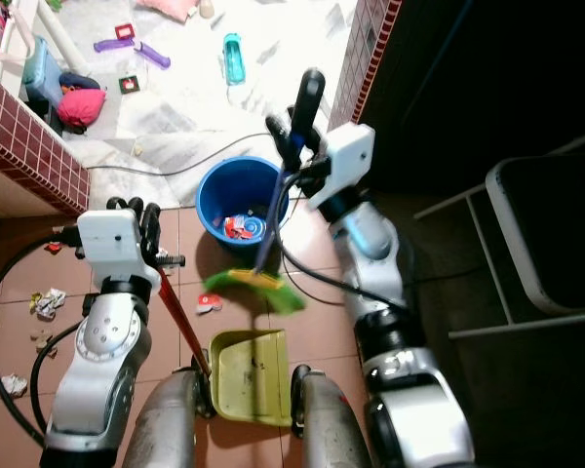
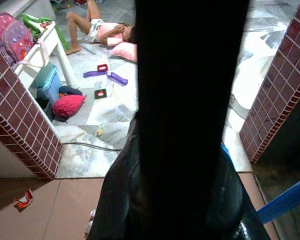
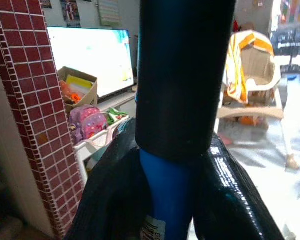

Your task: Sweep floor

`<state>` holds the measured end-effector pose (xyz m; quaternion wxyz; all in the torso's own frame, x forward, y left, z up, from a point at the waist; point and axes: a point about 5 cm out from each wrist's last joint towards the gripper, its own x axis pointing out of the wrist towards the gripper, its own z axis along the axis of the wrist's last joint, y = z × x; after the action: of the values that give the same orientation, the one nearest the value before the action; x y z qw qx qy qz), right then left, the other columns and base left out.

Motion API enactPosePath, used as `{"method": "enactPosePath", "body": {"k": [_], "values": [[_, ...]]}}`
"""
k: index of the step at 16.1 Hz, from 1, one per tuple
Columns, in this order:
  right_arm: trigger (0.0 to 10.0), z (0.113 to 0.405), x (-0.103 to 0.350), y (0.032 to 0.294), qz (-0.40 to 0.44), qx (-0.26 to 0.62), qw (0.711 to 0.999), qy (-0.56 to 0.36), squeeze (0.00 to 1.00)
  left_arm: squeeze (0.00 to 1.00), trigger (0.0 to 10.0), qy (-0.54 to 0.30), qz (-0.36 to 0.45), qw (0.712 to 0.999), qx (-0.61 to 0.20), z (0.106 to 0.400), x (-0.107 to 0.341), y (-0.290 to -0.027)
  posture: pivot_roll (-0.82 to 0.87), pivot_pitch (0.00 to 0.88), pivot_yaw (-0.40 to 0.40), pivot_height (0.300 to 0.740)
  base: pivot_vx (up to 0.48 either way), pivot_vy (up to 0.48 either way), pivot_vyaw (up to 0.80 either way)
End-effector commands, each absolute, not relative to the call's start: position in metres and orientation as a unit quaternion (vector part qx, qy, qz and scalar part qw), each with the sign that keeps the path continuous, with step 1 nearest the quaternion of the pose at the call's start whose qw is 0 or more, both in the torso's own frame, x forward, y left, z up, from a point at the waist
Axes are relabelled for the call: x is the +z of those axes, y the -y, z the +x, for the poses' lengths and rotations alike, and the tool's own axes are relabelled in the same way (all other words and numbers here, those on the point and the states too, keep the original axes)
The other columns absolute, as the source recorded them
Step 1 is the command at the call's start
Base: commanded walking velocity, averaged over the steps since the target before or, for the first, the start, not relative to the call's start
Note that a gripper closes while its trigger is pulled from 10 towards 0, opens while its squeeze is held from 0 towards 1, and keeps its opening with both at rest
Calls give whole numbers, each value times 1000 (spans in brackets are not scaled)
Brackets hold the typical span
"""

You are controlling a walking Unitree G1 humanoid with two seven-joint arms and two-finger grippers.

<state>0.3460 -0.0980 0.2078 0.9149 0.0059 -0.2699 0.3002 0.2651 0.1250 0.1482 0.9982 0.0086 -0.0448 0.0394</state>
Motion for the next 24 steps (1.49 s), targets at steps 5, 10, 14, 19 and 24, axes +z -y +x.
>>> {"method": "enactPosePath", "body": {"k": [5,10,14,19,24], "values": [[10000,346,202,112,-56,282,920,265,0,0,10000,5,-1,999,39,278,126,-118,-39,148,-51,740,0,0,0],[10000,354,153,132,-220,201,941,163,0,0,10000,18,5,1000,22,293,125,-116,-37,71,-34,740,0,0,0],[10000,367,167,160,-271,77,943,178,0,0,10000,30,8,999,20,302,130,-119,-35,61,-17,740,0,0,0],[10000,362,186,154,-145,85,959,229,0,0,10000,27,11,1000,10,301,127,-119,-41,58,-7,740,0,0,0],[10000,347,200,153,-120,82,954,261,0,0,10000,47,12,999,2,298,141,-119,-52,57,0,740,0,0,0]]}}
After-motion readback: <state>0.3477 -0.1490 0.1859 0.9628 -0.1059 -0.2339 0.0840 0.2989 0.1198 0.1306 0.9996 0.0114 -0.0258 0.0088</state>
